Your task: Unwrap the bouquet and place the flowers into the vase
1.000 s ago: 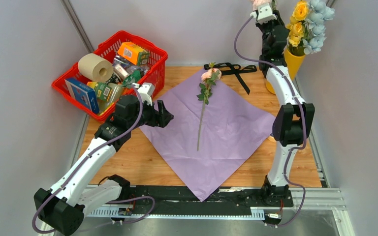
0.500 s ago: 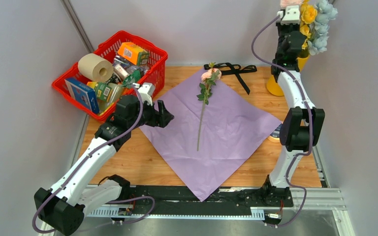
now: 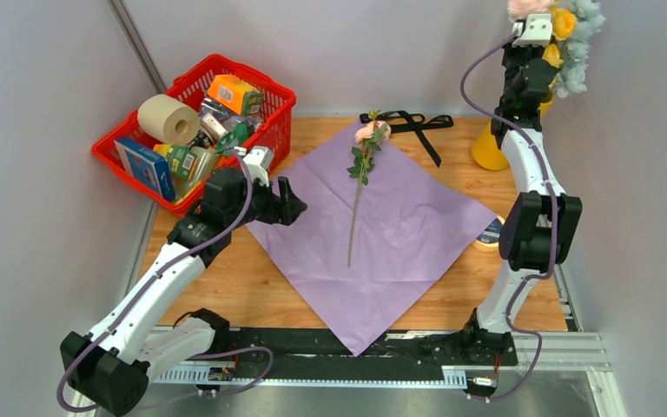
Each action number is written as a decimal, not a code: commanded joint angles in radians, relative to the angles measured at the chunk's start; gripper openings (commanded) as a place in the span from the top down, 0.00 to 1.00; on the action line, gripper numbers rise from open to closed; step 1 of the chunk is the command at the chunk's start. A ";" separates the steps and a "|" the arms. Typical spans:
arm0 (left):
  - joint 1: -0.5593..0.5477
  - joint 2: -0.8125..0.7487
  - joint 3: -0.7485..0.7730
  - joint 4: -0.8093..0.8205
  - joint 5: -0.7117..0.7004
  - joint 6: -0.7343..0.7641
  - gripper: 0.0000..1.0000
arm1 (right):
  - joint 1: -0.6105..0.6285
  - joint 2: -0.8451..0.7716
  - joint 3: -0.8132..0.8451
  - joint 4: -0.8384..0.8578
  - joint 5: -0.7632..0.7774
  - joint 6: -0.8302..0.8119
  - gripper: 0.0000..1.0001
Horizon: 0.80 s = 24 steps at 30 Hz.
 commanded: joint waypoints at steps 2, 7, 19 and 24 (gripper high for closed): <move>0.006 0.000 -0.004 0.024 0.017 0.004 0.16 | -0.010 -0.043 -0.022 -0.046 -0.141 0.108 1.00; 0.009 -0.002 -0.004 0.026 0.026 0.002 0.16 | -0.010 -0.043 -0.028 -0.045 -0.135 0.124 1.00; 0.010 -0.012 -0.004 0.026 0.023 0.004 0.16 | -0.028 -0.066 -0.069 -0.043 -0.007 0.206 1.00; 0.010 -0.014 -0.007 0.029 0.028 0.001 0.16 | -0.036 -0.060 -0.161 -0.008 0.000 0.213 1.00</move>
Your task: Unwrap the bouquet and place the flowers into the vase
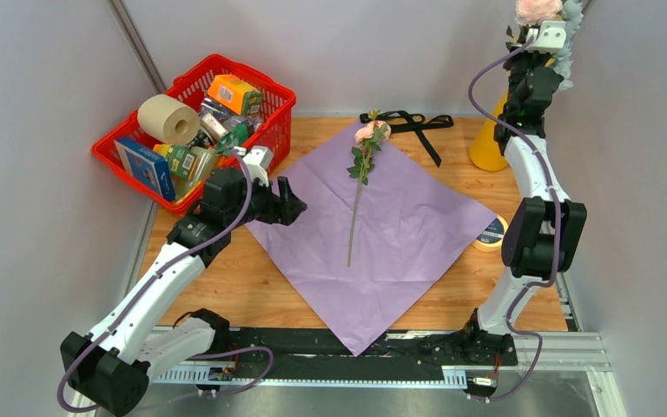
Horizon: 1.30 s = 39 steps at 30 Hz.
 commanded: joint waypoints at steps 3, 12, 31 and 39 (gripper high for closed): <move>0.006 -0.011 -0.005 0.029 0.021 0.003 0.16 | -0.018 0.005 -0.106 -0.034 0.039 0.045 1.00; 0.006 -0.006 -0.007 0.029 0.018 0.003 0.16 | -0.017 -0.022 0.011 -0.060 0.024 -0.024 1.00; 0.007 -0.002 -0.005 0.029 0.024 0.003 0.16 | -0.017 -0.073 0.034 0.053 -0.047 -0.127 1.00; 0.007 -0.006 -0.008 0.029 0.027 0.003 0.16 | -0.018 -0.068 -0.109 0.047 -0.110 -0.182 1.00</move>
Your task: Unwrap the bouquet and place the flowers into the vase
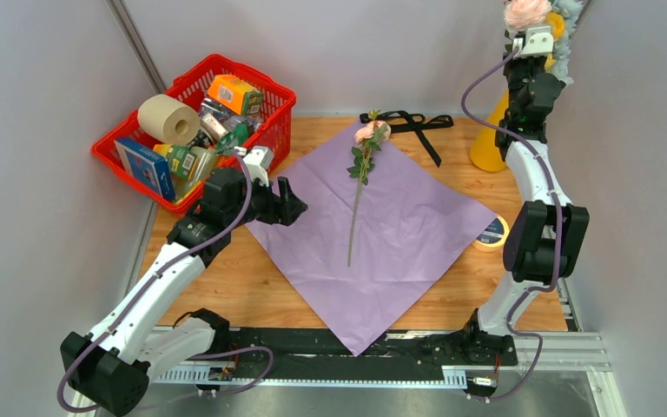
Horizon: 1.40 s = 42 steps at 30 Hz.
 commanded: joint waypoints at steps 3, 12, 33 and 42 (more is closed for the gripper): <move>0.007 -0.013 -0.007 0.030 0.012 0.005 0.16 | -0.023 -0.020 -0.059 -0.024 0.031 0.026 1.00; 0.006 -0.014 -0.007 0.030 0.005 0.005 0.16 | -0.034 -0.035 -0.024 -0.066 0.020 0.014 1.00; 0.006 -0.011 -0.008 0.030 0.004 0.007 0.16 | -0.032 -0.078 0.148 -0.073 -0.066 -0.020 1.00; 0.006 -0.013 -0.007 0.028 0.005 0.007 0.16 | -0.037 -0.081 0.056 -0.068 -0.023 0.009 1.00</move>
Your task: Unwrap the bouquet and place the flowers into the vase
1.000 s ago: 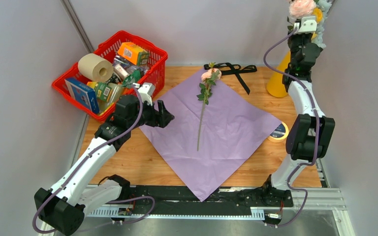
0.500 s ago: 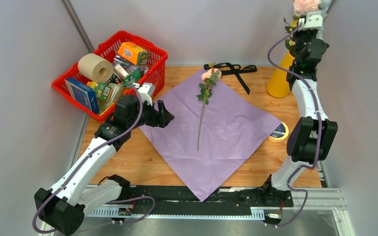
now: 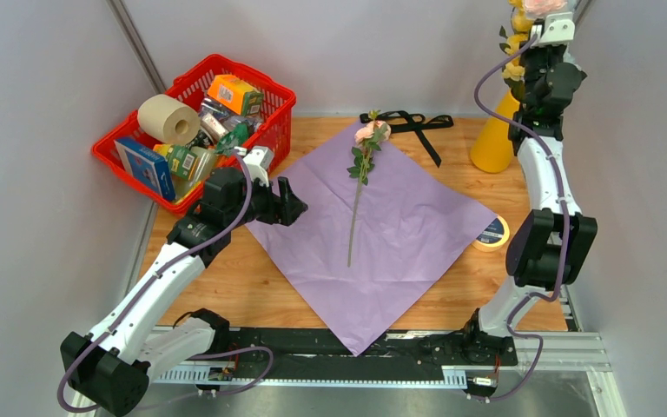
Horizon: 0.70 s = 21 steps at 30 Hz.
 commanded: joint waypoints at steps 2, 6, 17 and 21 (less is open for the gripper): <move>0.006 -0.015 -0.007 0.027 0.000 0.007 0.16 | -0.012 -0.033 -0.059 0.045 0.018 0.032 1.00; 0.006 -0.017 -0.008 0.027 -0.001 0.005 0.16 | -0.026 -0.017 -0.115 0.043 0.043 0.049 1.00; 0.006 -0.009 -0.008 0.028 0.005 0.003 0.16 | -0.049 0.010 -0.264 0.094 0.066 0.086 1.00; 0.006 -0.009 -0.008 0.028 0.002 0.003 0.16 | -0.052 0.003 -0.239 0.057 0.064 0.101 0.93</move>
